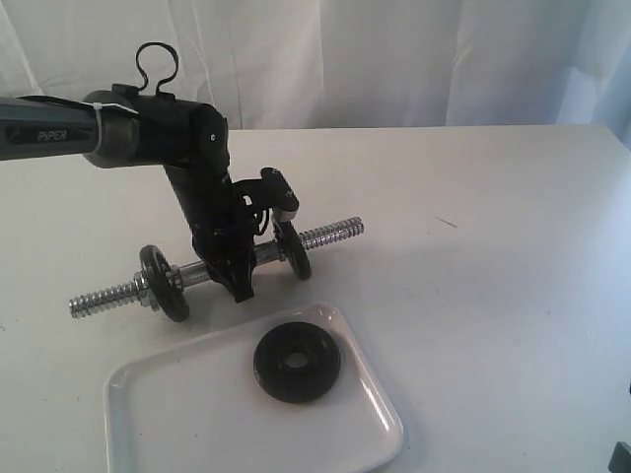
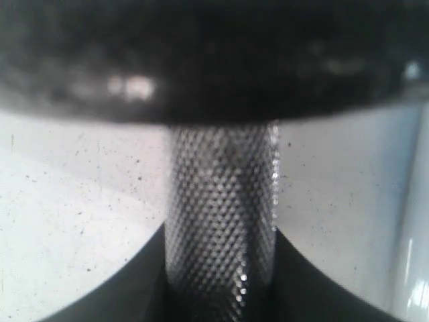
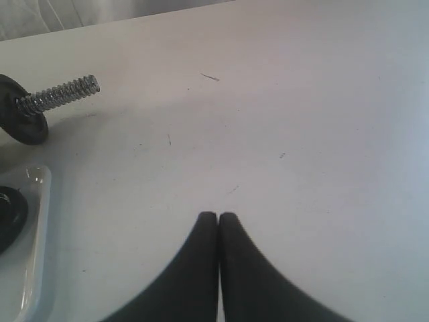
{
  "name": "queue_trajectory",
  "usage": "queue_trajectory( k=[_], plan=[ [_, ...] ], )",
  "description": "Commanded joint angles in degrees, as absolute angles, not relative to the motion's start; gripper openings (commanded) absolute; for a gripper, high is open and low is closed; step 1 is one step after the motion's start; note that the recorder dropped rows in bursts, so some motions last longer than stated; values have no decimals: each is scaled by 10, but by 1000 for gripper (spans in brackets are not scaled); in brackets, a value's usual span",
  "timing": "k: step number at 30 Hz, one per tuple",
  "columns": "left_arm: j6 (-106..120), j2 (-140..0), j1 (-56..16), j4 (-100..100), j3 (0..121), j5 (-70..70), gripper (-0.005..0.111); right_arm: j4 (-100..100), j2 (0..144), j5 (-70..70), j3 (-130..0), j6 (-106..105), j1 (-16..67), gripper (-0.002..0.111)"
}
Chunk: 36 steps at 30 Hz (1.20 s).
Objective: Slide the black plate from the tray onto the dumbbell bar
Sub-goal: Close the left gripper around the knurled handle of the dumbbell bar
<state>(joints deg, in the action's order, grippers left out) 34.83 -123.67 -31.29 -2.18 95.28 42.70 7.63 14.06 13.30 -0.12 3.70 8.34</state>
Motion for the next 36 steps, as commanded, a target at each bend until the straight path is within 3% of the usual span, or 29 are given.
queue_trajectory(
  k=[1,36],
  plan=[
    [343,-1234,-316,-48,954,422,0,74,138,127,0,37,79,0],
    [306,-1166,-316,-62,941,373,0,74,138,127,0,37,79,0]
  ],
)
